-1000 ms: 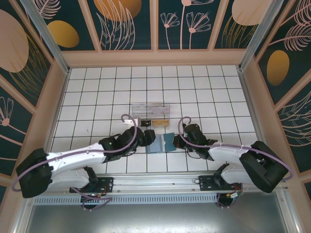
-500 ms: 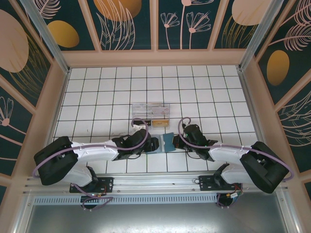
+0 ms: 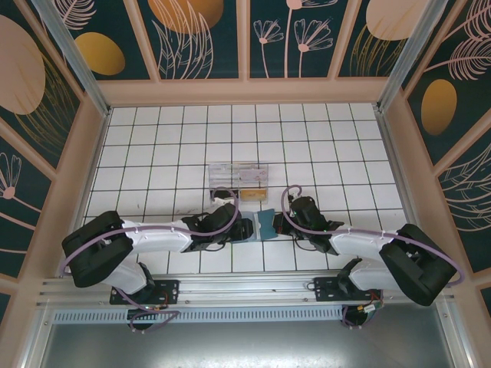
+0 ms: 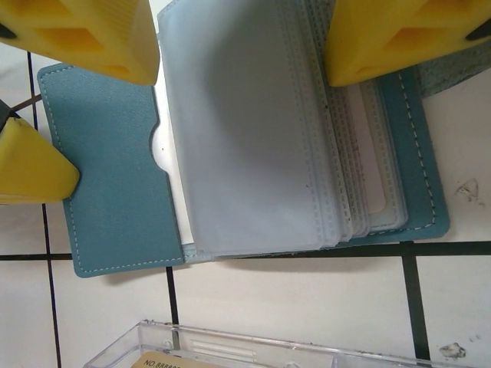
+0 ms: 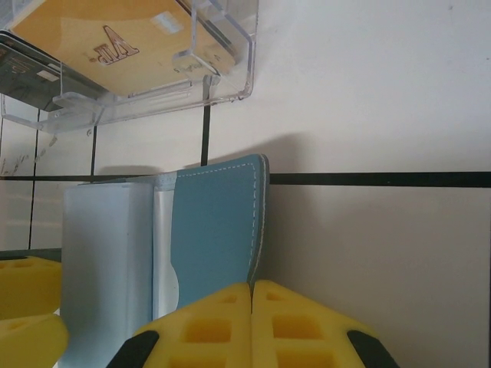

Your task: Take the credit cards out of the card holder

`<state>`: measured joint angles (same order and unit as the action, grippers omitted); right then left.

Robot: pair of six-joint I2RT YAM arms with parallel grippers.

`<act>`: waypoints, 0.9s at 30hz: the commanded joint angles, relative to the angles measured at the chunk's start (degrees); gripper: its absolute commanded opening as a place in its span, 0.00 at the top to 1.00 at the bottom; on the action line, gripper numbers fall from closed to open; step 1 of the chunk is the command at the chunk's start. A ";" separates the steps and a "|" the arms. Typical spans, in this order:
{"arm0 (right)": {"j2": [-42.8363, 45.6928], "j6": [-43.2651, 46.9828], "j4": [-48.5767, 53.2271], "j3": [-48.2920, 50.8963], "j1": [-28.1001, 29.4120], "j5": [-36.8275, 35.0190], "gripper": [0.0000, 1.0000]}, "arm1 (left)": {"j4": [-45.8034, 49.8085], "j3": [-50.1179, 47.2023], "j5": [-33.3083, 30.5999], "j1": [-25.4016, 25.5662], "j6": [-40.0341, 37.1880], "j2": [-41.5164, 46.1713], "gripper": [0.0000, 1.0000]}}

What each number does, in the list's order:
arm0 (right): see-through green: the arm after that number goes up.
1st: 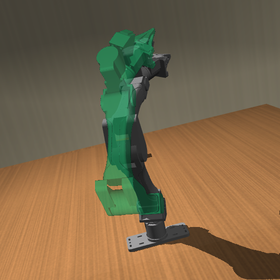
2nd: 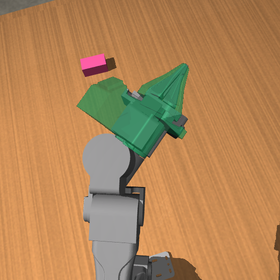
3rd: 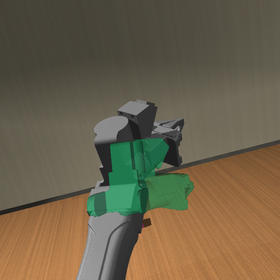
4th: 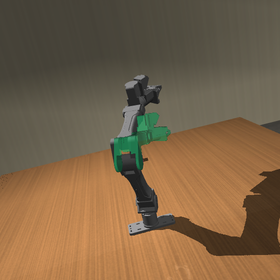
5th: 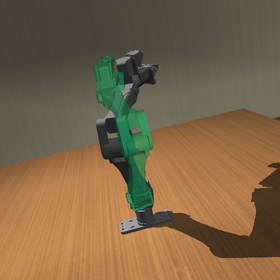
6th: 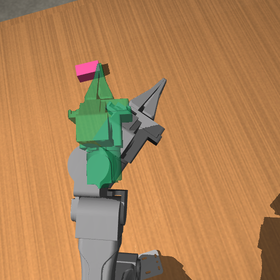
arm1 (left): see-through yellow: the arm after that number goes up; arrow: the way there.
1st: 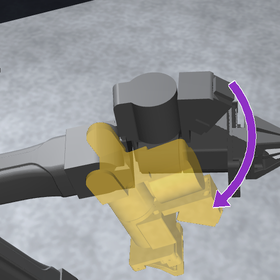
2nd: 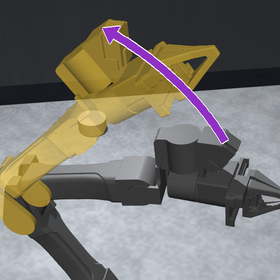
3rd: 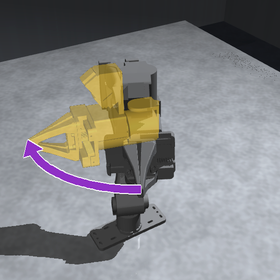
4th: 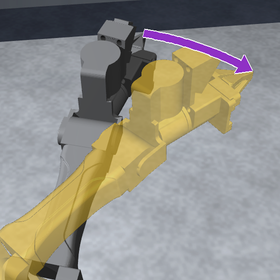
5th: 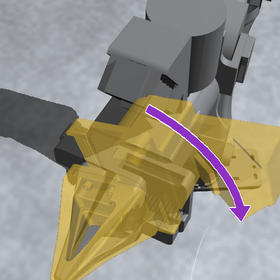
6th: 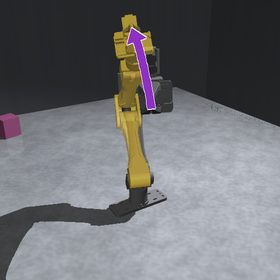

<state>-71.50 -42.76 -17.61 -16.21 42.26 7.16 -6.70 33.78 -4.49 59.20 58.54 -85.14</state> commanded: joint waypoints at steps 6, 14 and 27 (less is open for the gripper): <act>0.36 -0.62 -0.25 0.67 0.45 -0.31 0.99 | -5.25 -0.08 3.27 -0.20 -3.47 3.42 0.34; -0.48 -0.52 -0.41 0.24 0.63 0.00 0.99 | -5.01 1.11 4.15 -0.15 -4.18 2.44 0.29; -0.74 -0.44 -0.06 -0.10 0.72 -0.04 0.99 | 3.68 2.50 -4.66 -0.21 -3.22 3.91 0.34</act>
<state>-71.55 -42.78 -17.65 -16.21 42.44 7.09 -3.01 35.90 -9.02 59.18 55.96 -81.82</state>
